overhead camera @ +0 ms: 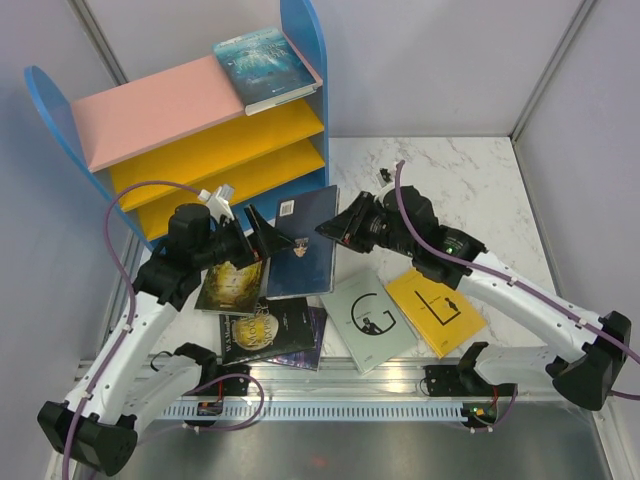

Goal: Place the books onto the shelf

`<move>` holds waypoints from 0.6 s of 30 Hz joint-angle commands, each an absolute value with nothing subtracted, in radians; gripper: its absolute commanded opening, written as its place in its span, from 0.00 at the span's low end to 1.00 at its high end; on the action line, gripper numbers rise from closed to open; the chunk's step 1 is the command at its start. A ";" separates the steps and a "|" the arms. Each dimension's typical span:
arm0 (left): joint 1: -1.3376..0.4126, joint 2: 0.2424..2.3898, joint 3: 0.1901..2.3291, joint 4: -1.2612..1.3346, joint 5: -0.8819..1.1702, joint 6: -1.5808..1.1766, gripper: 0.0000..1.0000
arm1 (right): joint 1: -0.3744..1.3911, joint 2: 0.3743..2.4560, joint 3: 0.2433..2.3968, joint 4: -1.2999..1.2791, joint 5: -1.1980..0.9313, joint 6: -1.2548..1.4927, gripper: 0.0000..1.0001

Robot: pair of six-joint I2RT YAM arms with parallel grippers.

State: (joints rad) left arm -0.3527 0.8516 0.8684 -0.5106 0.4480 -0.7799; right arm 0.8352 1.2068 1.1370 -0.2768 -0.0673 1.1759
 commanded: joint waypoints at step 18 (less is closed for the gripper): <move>-0.304 0.841 0.807 0.185 0.795 -1.251 0.67 | 0.718 1.193 1.077 0.430 -0.324 1.462 0.00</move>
State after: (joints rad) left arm -0.3099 0.8574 0.8131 -0.0418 0.6910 -1.0855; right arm 0.7322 1.2236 1.0245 0.1360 -0.2687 1.3666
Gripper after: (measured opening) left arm 0.744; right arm 0.264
